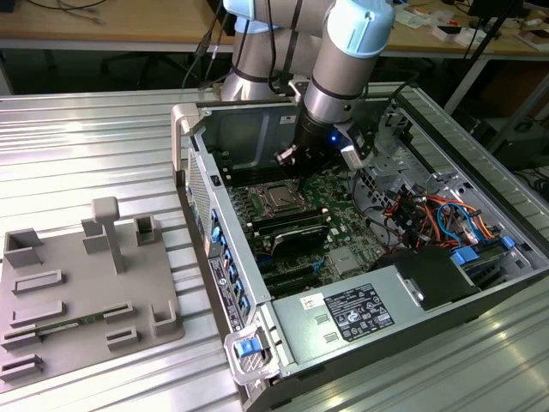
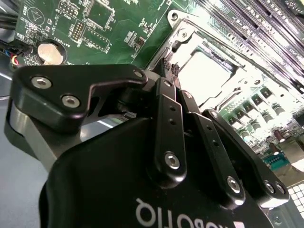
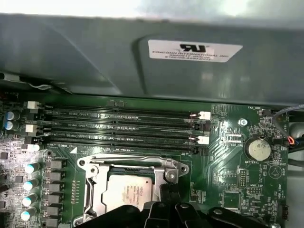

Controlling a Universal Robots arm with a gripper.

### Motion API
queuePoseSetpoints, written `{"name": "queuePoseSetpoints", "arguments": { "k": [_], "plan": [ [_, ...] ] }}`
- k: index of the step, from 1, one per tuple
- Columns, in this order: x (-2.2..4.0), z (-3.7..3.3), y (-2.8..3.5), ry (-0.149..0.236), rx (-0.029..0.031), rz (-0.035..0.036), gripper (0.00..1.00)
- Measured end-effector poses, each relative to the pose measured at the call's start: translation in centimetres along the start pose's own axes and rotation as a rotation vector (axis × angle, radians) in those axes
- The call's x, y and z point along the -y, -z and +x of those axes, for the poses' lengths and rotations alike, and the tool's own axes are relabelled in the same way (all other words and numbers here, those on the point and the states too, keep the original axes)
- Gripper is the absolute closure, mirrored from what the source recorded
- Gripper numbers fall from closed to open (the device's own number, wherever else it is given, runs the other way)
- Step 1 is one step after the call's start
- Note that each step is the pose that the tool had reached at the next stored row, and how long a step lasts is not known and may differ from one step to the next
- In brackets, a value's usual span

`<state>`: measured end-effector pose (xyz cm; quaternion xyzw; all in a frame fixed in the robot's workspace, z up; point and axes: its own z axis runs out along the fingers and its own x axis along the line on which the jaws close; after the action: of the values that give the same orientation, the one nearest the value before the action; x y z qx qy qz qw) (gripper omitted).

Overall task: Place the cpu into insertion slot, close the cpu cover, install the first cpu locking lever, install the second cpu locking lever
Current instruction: 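Install the second cpu locking lever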

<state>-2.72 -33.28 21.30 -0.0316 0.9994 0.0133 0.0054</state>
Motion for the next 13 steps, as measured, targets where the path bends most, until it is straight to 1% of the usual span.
{"name": "queuePoseSetpoints", "arguments": {
  "k": [1, 3, 4, 6, 7, 13],
  "plan": [
    [0.0, 0.0, 0.1, 0.0, 0.0, 0.0007, 0.89],
    [-0.02, -0.01, 0.6, 0.0, 0.0, 0.0017, 0.89],
    [-0.03, -0.02, 1.11, 0.0, -0.0001, 0.0031, 0.89],
    [-0.02, -0.02, 1.32, 0.0, -0.0003, 0.0059, 0.89],
    [0.12, -0.01, 1.4, 0.0, -0.0004, 0.0074, 0.89],
    [1.51, 0.08, 1.46, 0.0, -0.0005, 0.0084, 0.89]
  ]
}}
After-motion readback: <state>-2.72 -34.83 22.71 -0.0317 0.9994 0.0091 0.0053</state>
